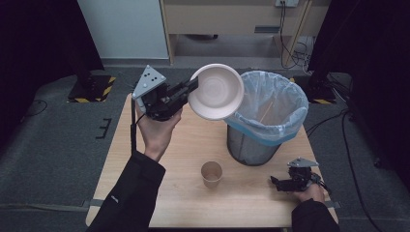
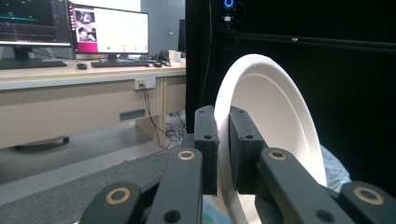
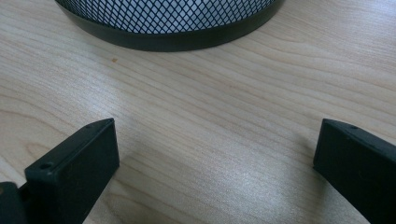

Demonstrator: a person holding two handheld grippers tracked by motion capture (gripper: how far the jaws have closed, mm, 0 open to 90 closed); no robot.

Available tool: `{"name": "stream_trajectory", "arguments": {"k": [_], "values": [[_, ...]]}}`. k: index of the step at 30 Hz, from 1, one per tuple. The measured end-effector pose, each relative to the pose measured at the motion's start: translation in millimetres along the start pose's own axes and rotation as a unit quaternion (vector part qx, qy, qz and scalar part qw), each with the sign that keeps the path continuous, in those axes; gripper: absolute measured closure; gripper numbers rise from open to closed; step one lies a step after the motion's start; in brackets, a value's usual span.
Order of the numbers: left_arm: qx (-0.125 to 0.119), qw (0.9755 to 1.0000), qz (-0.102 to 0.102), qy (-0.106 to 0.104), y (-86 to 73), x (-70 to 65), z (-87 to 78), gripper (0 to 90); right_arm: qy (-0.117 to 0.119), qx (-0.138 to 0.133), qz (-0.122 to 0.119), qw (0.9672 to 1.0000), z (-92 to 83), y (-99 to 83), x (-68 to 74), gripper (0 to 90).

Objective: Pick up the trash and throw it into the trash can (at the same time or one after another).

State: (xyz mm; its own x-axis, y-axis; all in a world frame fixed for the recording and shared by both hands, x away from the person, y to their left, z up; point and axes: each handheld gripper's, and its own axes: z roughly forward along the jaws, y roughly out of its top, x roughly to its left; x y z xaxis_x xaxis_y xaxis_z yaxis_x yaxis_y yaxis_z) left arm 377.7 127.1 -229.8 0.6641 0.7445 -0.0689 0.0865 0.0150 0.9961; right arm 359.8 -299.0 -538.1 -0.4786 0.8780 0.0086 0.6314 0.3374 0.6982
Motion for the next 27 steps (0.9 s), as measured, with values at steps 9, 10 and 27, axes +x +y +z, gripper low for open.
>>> {"name": "stream_trajectory", "arguments": {"k": [9, 10, 27], "values": [[-0.001, 0.9999, 0.005, -0.009, 5.2, -10.1, 17.0, 82.8, 0.000, -0.001, -0.001, 1.0000, 0.1, 0.0, -0.2, 0.3], [0.000, 0.9999, 0.008, -0.009, 5.7, -11.4, 19.2, 82.8, 0.000, -0.001, -0.001, 1.0000, 0.1, 0.0, -0.2, 0.4], [0.004, 0.9996, 0.021, -0.019, 13.4, -27.0, 55.5, 82.8, 0.000, -0.001, -0.001, 1.0000, 0.1, -0.1, -0.2, 0.4]]}}
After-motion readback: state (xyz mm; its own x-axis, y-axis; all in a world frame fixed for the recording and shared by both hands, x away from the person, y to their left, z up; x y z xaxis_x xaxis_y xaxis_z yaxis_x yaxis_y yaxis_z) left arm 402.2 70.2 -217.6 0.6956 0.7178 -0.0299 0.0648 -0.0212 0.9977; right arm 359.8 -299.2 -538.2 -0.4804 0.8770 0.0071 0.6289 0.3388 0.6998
